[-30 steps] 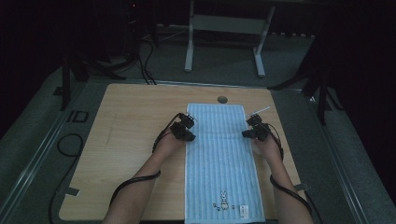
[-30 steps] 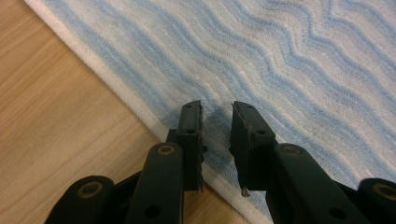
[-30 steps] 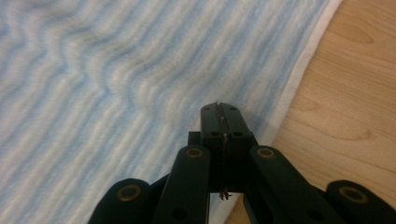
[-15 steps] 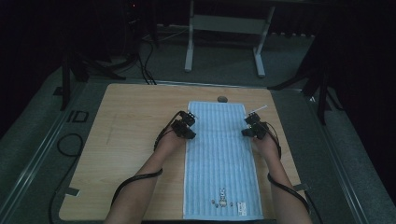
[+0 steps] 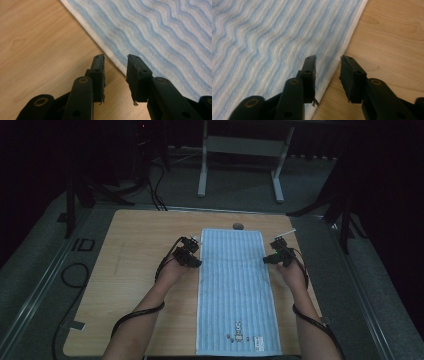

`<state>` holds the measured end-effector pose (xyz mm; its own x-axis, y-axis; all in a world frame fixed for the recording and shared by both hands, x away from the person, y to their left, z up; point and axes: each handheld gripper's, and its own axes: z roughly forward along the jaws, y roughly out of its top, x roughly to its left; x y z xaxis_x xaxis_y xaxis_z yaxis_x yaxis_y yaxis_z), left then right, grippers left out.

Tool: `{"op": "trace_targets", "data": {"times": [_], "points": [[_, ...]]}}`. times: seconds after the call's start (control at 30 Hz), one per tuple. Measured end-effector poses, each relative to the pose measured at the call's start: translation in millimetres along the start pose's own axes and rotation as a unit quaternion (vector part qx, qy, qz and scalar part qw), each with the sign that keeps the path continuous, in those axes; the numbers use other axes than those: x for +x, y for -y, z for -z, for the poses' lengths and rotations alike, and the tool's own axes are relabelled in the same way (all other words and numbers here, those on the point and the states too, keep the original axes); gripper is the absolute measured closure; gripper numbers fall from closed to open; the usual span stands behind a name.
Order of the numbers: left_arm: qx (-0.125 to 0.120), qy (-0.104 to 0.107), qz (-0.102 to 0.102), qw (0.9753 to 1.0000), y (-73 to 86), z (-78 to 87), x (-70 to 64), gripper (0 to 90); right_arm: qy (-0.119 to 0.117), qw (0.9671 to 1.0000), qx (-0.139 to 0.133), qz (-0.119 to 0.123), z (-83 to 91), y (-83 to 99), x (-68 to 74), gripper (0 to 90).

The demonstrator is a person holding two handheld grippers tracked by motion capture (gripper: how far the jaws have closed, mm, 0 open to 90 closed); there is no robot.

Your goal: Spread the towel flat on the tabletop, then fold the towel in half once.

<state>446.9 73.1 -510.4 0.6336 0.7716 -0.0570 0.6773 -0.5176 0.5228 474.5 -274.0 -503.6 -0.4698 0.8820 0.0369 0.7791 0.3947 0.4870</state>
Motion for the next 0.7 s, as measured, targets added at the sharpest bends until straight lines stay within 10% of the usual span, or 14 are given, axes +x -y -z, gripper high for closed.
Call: {"op": "trace_targets", "data": {"times": [0.3,0.7], "points": [[0.007,0.007,0.045,0.9989,-5.7,-21.2,8.8,51.1,0.007,0.9994,0.003,-0.034,-12.3,-5.5,-10.4,50.6],[0.009,0.014,0.02,0.9997,-12.3,-34.4,-5.5,60.9,-0.003,0.9994,0.032,-0.012,-28.4,-5.8,-4.4,58.2]]}}
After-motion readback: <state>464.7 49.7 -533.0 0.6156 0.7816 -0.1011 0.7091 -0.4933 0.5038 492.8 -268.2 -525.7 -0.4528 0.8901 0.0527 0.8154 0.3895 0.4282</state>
